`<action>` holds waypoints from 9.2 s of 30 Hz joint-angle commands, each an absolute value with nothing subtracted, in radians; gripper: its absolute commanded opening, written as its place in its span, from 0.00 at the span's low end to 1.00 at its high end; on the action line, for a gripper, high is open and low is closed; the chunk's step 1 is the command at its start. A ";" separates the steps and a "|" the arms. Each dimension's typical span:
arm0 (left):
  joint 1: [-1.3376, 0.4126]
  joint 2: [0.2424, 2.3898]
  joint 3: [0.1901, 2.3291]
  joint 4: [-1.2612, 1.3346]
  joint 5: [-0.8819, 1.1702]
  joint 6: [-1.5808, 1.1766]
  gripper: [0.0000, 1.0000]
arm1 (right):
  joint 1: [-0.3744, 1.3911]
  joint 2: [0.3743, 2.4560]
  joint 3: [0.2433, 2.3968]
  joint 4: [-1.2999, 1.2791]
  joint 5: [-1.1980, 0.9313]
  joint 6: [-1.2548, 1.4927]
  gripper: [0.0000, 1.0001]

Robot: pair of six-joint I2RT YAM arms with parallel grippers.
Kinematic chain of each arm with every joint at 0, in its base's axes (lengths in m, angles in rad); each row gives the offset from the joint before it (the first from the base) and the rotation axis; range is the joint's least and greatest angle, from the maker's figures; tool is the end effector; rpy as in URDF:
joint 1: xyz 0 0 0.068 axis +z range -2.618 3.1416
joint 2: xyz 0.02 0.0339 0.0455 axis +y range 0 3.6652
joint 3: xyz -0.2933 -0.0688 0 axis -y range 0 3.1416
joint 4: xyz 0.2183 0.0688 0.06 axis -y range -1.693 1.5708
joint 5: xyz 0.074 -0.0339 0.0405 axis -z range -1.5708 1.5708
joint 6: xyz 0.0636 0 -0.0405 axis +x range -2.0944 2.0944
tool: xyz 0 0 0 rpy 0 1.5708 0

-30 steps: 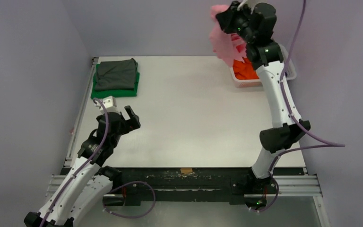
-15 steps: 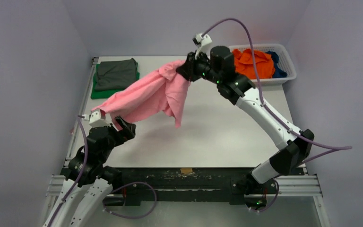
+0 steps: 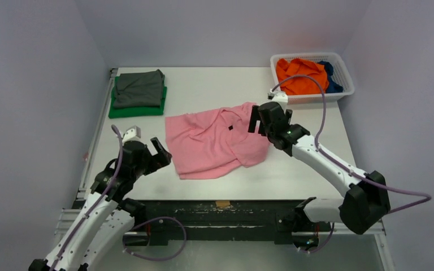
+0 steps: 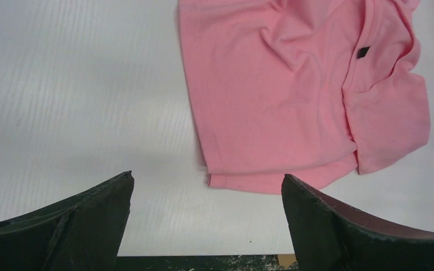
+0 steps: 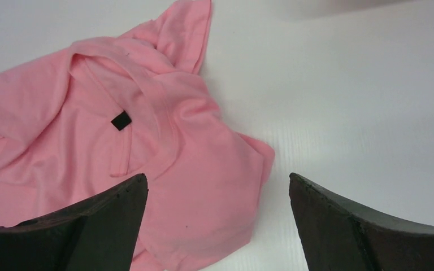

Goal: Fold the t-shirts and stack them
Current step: Move the tshirt to the center of the board, then flatten out the tshirt

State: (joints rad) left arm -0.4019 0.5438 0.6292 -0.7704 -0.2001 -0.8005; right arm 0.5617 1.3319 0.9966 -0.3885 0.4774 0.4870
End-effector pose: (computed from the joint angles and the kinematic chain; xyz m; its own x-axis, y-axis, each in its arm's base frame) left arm 0.0850 -0.0224 0.2574 -0.5789 -0.5182 -0.6295 -0.2496 0.8476 -0.4682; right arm 0.2477 0.1213 0.2969 -0.5804 0.1259 -0.8046 0.1017 0.9914 0.0817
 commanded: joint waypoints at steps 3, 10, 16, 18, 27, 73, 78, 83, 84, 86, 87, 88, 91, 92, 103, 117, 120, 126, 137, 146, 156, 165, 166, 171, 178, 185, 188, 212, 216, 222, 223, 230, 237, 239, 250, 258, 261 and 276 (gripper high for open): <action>-0.406 0.702 0.515 -0.595 0.067 -0.802 1.00 | 0.591 1.157 0.824 -0.353 0.419 0.604 0.91; -0.483 0.760 0.386 -0.516 0.133 -0.837 0.93 | 0.706 1.203 0.759 -0.412 0.338 0.602 0.85; -0.559 0.858 0.361 -0.425 0.116 -0.861 0.79 | 0.803 1.261 0.729 -0.389 0.313 0.598 0.78; -0.584 0.917 0.375 -0.391 0.105 -0.863 0.73 | 0.814 1.302 0.723 -0.366 0.280 0.595 0.73; -0.681 1.156 0.492 -0.405 -0.073 -0.878 0.45 | 0.824 1.426 0.717 -0.321 0.288 0.601 0.64; -0.710 0.557 1.036 -0.825 -0.818 -0.729 0.00 | 0.678 0.762 1.043 -0.522 0.720 0.576 0.00; -0.710 0.484 1.195 -0.762 -0.807 -0.579 0.00 | 0.678 0.735 1.232 -0.535 0.613 0.469 0.00; -0.711 0.514 1.314 -0.711 -0.816 -0.477 0.00 | 0.678 0.787 1.379 -0.573 0.522 0.410 0.00; -0.710 0.535 1.341 -0.704 -0.833 -0.463 0.00 | 0.677 0.801 1.400 -0.578 0.531 0.402 0.00; -0.711 0.586 1.357 -0.659 -0.865 -0.423 0.00 | 0.678 0.834 1.422 -0.575 0.569 0.389 0.00; -0.710 0.613 1.363 -0.639 -0.878 -0.410 0.00 | 0.678 0.854 1.428 -0.571 0.595 0.380 0.00; -0.710 0.641 1.364 -0.613 -0.880 -0.388 0.00 | 0.678 0.875 1.429 -0.561 0.620 0.364 0.00; -0.682 0.769 1.395 -0.551 -0.885 -0.337 0.00 | 0.660 0.964 1.440 -0.509 0.636 0.325 0.00; -0.633 0.826 1.428 -0.564 -0.833 -0.343 0.00 | 0.642 1.007 1.456 -0.492 0.622 0.311 0.00; -0.202 1.439 2.351 -0.846 -0.332 -0.314 0.00 | 0.347 1.489 2.147 -0.450 0.321 0.215 0.00; -0.160 1.026 1.353 -0.697 -0.283 -0.440 0.00 | 0.298 1.236 1.441 -0.716 0.321 0.320 0.00; -0.161 0.988 1.087 -0.645 -0.194 -0.526 0.00 | 0.296 1.246 1.224 -0.737 0.296 0.369 0.03; -0.161 1.034 0.782 -0.643 -0.167 -0.665 0.30 | 0.290 1.350 0.998 -0.749 0.483 0.524 0.28; -0.171 0.951 0.831 -0.715 -0.124 -0.690 1.00 | 0.378 1.225 0.977 -0.716 0.463 0.535 0.87; -0.216 1.143 0.738 -0.437 0.111 -0.693 1.00 | 0.678 1.327 0.833 -0.482 0.233 0.566 0.60; -0.216 1.373 0.759 -0.372 0.092 -0.690 1.00 | 0.698 1.578 0.856 -0.534 0.334 0.656 0.42; -0.214 1.426 0.765 -0.402 -0.020 -0.721 1.00 | 0.698 1.319 0.743 -0.685 0.407 0.828 0.14; -0.212 1.426 0.764 -0.403 -0.023 -0.724 1.00 | 0.698 1.263 0.728 -0.709 0.412 0.862 0.13; -0.209 1.424 0.775 -0.432 -0.046 -0.739 1.00 | 0.698 1.035 0.616 -0.811 0.356 1.017 0.00; -0.209 1.400 0.779 -0.458 -0.063 -0.749 1.00 | 0.698 0.630 0.477 -1.014 0.313 1.244 0.33; -0.209 1.359 0.772 -0.477 -0.056 -0.751 1.00 | 0.697 0.541 0.553 -1.036 0.432 1.161 0.76; -0.209 1.329 0.757 -0.474 -0.049 -0.753 1.00 | 0.697 0.700 0.601 -0.896 0.422 1.024 0.80; -0.209 1.343 0.727 -0.463 -0.072 -0.750 1.00 | 0.874 1.438 0.755 -0.779 0.428 1.027 0.37; -0.209 1.357 0.728 -0.463 -0.075 -0.749 1.00 | 0.874 1.331 0.714 -0.827 0.451 1.078 0.32; -0.209 1.368 0.739 -0.472 -0.089 -0.750 1.00 | 0.873 1.222 0.632 -0.823 0.431 1.106 0.28; -0.209 1.369 0.740 -0.473 -0.090 -0.749 1.00 | 0.873 1.219 0.623 -0.817 0.424 1.106 0.25; -0.207 1.371 0.745 -0.485 -0.100 -0.750 1.00 | 0.873 1.196 0.607 -0.844 0.450 1.165 0.00; -0.207 1.350 0.741 -0.498 -0.108 -0.760 1.00 | 0.873 0.920 0.650 -1.208 0.506 1.481 0.09; -0.207 1.339 0.740 -0.506 -0.106 -0.764 1.00 | 0.873 0.822 0.650 -1.274 0.484 1.534 0.16; -0.207 1.196 0.783 -0.585 -0.135 -0.769 1.00 | 0.873 0.464 0.699 -1.401 0.477 1.606 0.65; -0.207 1.222 0.889 -0.521 0.019 -0.687 1.00 | 0.871 0.732 0.772 -0.995 0.704 1.226 0.91; -0.207 1.343 0.988 -0.506 0.084 -0.665 1.00 | 0.809 0.925 0.859 -0.819 0.680 1.018 0.92; -0.190 1.822 1.248 -0.609 0.070 -0.653 1.00 | 0.308 1.840 1.312 -0.313 0.158 0.522 0.81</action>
